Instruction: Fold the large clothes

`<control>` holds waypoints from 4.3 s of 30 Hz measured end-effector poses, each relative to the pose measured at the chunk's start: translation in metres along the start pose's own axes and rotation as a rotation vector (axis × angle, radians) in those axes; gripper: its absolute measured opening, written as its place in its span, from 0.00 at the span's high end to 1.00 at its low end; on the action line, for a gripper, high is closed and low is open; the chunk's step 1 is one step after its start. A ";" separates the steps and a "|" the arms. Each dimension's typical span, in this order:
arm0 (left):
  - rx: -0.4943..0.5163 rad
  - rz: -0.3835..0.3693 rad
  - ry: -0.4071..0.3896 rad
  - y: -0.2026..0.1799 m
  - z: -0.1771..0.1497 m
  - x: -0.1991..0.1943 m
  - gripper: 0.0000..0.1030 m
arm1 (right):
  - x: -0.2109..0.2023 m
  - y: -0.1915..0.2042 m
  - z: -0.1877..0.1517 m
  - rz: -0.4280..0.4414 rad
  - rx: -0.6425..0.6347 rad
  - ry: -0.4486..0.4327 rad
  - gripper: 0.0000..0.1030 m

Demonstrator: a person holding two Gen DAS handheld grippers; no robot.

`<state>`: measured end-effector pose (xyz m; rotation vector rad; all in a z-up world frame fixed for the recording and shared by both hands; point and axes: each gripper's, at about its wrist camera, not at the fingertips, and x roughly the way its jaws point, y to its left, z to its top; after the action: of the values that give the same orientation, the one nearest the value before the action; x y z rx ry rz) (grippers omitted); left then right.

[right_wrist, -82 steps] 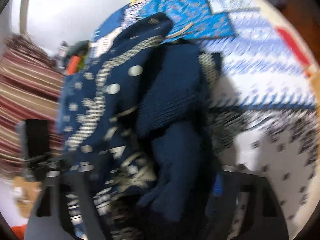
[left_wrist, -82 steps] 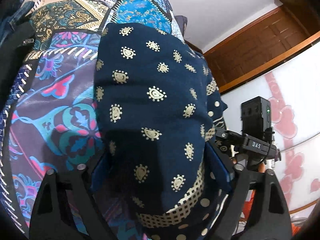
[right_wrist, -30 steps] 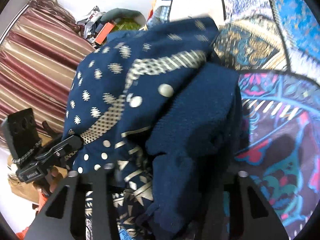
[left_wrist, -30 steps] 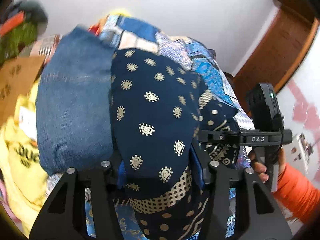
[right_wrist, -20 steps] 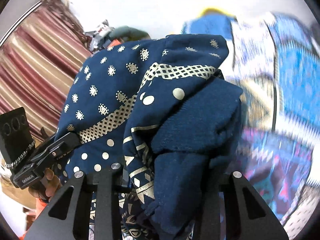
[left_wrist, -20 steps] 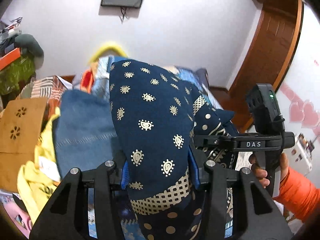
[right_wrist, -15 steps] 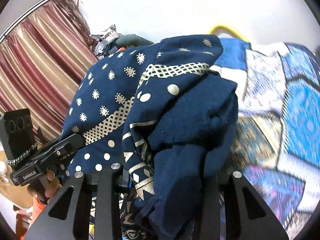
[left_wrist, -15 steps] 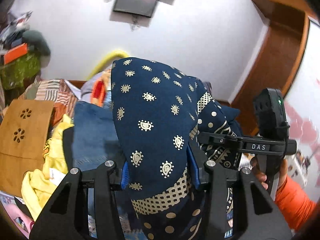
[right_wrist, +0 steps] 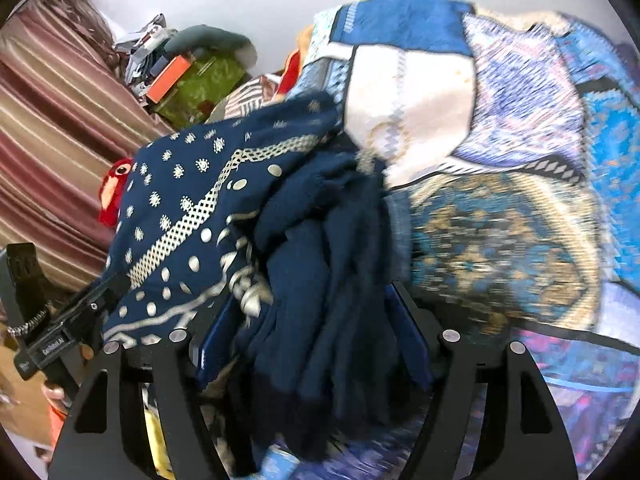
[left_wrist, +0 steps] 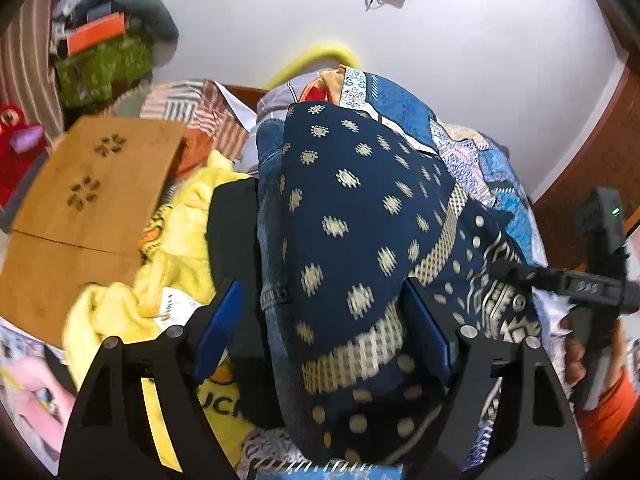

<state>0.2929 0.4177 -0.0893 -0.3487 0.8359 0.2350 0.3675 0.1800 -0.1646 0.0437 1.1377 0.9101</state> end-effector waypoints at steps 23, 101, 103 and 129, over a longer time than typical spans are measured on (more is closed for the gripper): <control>0.089 0.122 -0.458 -0.110 -0.095 -0.282 0.21 | -0.254 0.120 -0.094 -0.108 -0.305 -0.548 0.33; 0.130 0.168 -0.768 -0.190 -0.234 -0.372 0.00 | -0.327 0.183 -0.235 -0.293 -0.357 -0.858 0.00; 0.131 0.152 -0.763 -0.189 -0.234 -0.372 0.00 | -0.327 0.182 -0.234 -0.290 -0.355 -0.859 0.00; 0.129 0.120 -0.732 -0.179 -0.231 -0.367 0.00 | -0.325 0.187 -0.234 -0.295 -0.351 -0.859 0.00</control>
<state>-0.0425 0.1388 0.0833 -0.0720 0.1460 0.3874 0.0333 -0.0005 0.0610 -0.0205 0.1719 0.6966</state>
